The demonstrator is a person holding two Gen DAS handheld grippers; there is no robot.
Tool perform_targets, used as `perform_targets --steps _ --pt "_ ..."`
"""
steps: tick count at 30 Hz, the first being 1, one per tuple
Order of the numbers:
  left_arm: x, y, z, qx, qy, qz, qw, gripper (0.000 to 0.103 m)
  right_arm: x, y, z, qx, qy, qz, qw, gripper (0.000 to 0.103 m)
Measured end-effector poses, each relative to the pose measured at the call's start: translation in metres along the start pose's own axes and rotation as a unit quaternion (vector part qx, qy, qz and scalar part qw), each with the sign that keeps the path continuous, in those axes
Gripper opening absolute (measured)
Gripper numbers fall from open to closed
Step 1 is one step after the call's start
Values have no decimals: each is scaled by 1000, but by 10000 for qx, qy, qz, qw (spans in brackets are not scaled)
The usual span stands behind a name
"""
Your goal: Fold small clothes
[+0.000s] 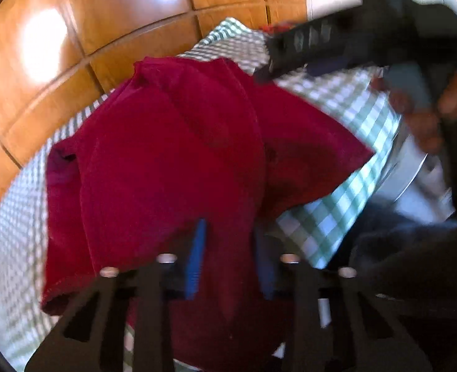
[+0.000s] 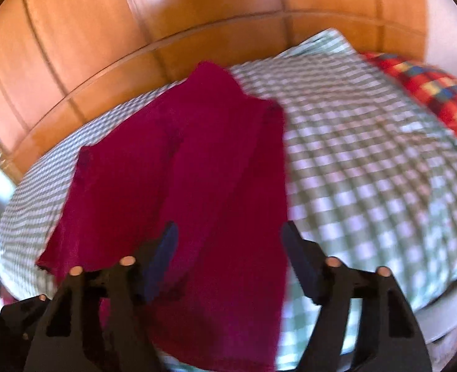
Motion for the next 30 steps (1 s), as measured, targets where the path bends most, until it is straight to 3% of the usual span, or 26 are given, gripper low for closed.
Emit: perform_targets --steps 1,4,7,10,14,19,22,26,30 --pt "-4 8 1 -181 -27 -156 9997 14 9 4 0 -2 143 127 9998 58" --pt "-20 27 3 -692 -159 -540 9960 12 31 15 -2 -137 463 354 9982 46" --pt "-43 63 9 -1453 -460 -925 9840 7 48 27 -6 -371 669 337 9965 18" --pt "-58 97 14 -2073 -691 -1192 9685 7 46 33 -3 -487 592 409 9962 8" --pt "-67 138 17 -2329 -784 -515 9680 7 32 31 9 -609 448 481 9960 6" --pt "-65 216 24 -2910 -729 314 9534 7 -11 21 48 -900 -167 355 9952 6" --pt "-63 269 33 -3215 -678 985 9393 7 -28 4 79 -1122 -546 -195 9920 6" --pt "-50 346 48 -3682 -494 1897 9088 7 -37 -43 130 -1262 -917 -1327 9788 6" --pt "-34 405 60 -3985 -214 2689 8766 7 -29 -98 184 -1067 -993 -2363 9607 6"
Point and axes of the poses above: each gripper's, at about its wrist camera, not at the fingertips, and x roughly the way its jaws point, y to its left, z to its top, the point moved 3 cm from there along x, roughly the way its jaws point, and after that the axes turned 9 degrees about z, right-handed, at the moved point
